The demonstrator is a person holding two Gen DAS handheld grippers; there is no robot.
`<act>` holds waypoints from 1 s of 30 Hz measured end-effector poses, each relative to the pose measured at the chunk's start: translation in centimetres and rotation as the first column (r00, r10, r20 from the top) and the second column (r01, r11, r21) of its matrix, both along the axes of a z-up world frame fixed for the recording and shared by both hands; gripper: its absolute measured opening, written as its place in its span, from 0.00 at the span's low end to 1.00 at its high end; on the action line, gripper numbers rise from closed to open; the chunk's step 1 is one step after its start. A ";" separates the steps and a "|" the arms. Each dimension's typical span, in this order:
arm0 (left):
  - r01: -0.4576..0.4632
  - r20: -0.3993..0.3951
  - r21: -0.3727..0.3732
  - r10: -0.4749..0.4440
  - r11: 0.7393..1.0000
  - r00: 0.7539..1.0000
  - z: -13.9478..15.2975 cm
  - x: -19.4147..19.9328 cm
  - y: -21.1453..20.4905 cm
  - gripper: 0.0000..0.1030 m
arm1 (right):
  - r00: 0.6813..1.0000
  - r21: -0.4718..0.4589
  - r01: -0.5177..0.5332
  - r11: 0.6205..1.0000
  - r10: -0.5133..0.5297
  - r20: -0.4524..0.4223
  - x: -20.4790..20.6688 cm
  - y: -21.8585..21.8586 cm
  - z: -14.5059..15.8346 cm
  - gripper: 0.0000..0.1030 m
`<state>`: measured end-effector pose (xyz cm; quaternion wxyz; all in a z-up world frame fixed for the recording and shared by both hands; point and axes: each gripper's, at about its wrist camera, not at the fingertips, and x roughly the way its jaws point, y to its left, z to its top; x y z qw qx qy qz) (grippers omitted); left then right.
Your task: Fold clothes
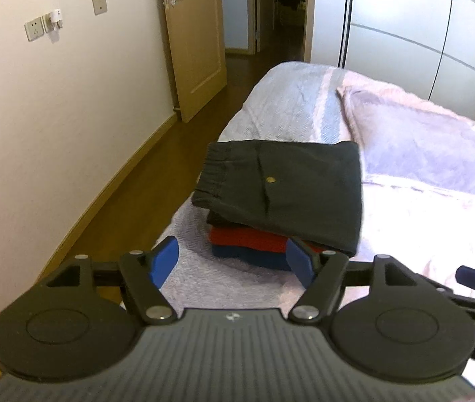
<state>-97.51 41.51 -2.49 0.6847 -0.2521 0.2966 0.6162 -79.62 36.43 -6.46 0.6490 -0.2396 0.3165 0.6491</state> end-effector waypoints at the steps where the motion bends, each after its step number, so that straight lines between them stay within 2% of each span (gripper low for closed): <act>1: -0.001 0.010 -0.002 0.001 1.000 1.000 0.1 0.3 -0.6 0.66 | 1.000 0.010 -0.003 1.000 0.003 0.003 0.2 -0.5 0.1 0.65; 5: -0.009 0.001 -0.004 0.009 1.000 1.000 0.2 1.7 -2.7 0.66 | 1.000 0.028 -0.010 1.000 0.010 0.008 1.5 -2.2 0.6 0.65; 15: -0.093 -0.005 -0.054 0.092 0.994 0.996 -1.1 3.8 -8.8 0.66 | 0.993 -0.050 -0.108 0.993 0.105 -0.044 4.3 -5.2 0.1 0.65; 20: -0.136 0.011 -0.106 0.138 0.985 0.990 -2.4 3.9 -11.3 0.66 | 0.990 -0.086 -0.136 0.987 0.131 -0.057 5.4 -6.7 -0.6 0.65; 30: -0.193 -0.012 -0.157 0.193 0.969 0.981 -4.7 4.0 -13.1 0.66 | 0.979 -0.138 -0.196 0.971 0.186 -0.079 5.9 -7.4 -2.0 0.65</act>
